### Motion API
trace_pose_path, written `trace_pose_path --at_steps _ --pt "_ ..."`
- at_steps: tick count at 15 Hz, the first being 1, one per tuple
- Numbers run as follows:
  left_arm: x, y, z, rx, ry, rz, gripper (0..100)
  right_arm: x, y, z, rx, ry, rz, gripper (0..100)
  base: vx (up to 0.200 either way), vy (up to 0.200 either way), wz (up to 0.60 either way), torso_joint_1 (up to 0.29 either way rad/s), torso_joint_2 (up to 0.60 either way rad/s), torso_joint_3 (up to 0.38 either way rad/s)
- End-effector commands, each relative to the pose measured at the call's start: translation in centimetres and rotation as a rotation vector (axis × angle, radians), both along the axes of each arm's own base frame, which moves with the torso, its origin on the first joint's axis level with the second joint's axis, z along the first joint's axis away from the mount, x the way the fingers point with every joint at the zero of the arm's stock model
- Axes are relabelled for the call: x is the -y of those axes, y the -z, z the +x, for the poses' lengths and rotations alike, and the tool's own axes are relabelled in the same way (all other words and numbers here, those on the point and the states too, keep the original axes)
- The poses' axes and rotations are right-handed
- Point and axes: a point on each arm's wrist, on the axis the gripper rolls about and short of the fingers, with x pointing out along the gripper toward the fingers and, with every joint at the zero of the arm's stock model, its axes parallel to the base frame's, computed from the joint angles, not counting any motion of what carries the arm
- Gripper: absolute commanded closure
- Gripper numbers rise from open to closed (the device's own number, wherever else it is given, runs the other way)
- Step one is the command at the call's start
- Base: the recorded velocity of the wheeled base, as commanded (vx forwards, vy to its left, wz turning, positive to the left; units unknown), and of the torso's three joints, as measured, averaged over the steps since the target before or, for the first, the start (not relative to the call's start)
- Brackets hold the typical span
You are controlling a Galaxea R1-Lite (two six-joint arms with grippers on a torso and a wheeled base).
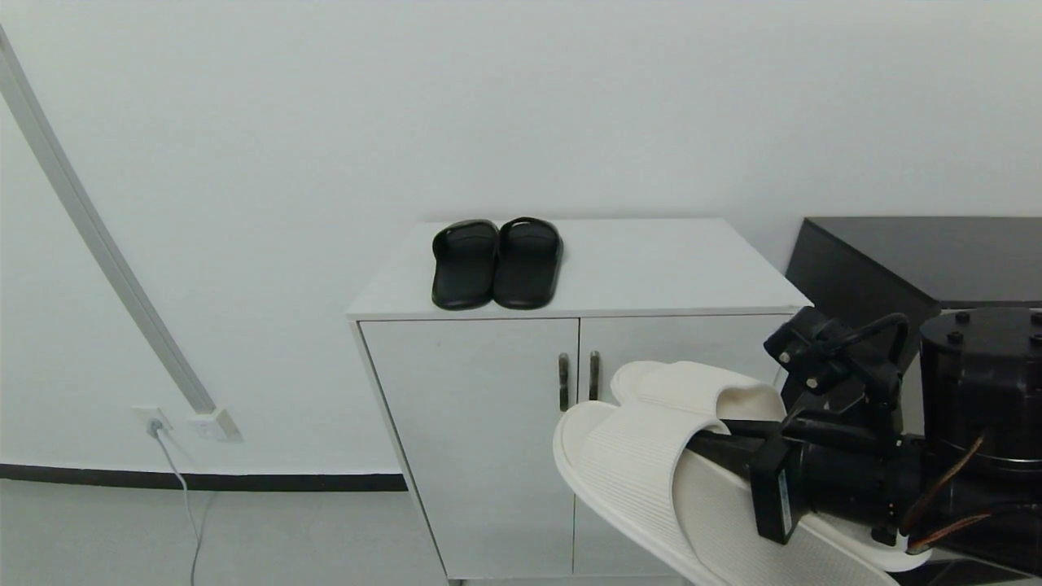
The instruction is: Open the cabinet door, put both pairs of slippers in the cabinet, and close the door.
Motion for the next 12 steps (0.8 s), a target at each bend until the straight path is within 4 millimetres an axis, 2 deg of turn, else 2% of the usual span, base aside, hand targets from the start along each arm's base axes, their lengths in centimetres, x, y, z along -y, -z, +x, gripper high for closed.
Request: trace_pose_path --at_steps 1,12 --pt "0.00 0.00 0.01 -0.001 0.000 -0.001 0 -0.09 0.16 -0.01 -0.005 -0.004 -0.004 100 0.000 0.000 0.00 -0.203 0.52 0.334" --pt "0.00 -0.01 0.00 -0.003 0.001 -0.001 0 -0.13 0.51 -0.44 -0.014 -0.019 -0.012 100 0.000 0.000 0.00 -0.163 0.49 0.330"
